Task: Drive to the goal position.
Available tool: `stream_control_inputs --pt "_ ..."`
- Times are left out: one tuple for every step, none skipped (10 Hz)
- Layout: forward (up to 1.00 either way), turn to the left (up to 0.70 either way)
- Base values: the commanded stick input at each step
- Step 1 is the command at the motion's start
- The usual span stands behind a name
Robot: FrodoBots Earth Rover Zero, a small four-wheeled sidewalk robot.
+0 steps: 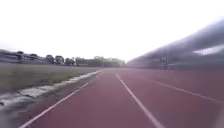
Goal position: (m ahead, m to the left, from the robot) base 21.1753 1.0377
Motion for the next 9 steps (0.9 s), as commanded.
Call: stream_control_inputs --pt "0.7 0.0" --pt "0.7 0.0" --pt "0.7 0.0" --pt "0.7 0.0" --pt "0.7 0.0" --pt "0.7 -0.03" --pt "0.7 -0.1" --pt "0.7 -0.21" --pt "0.7 -0.22"
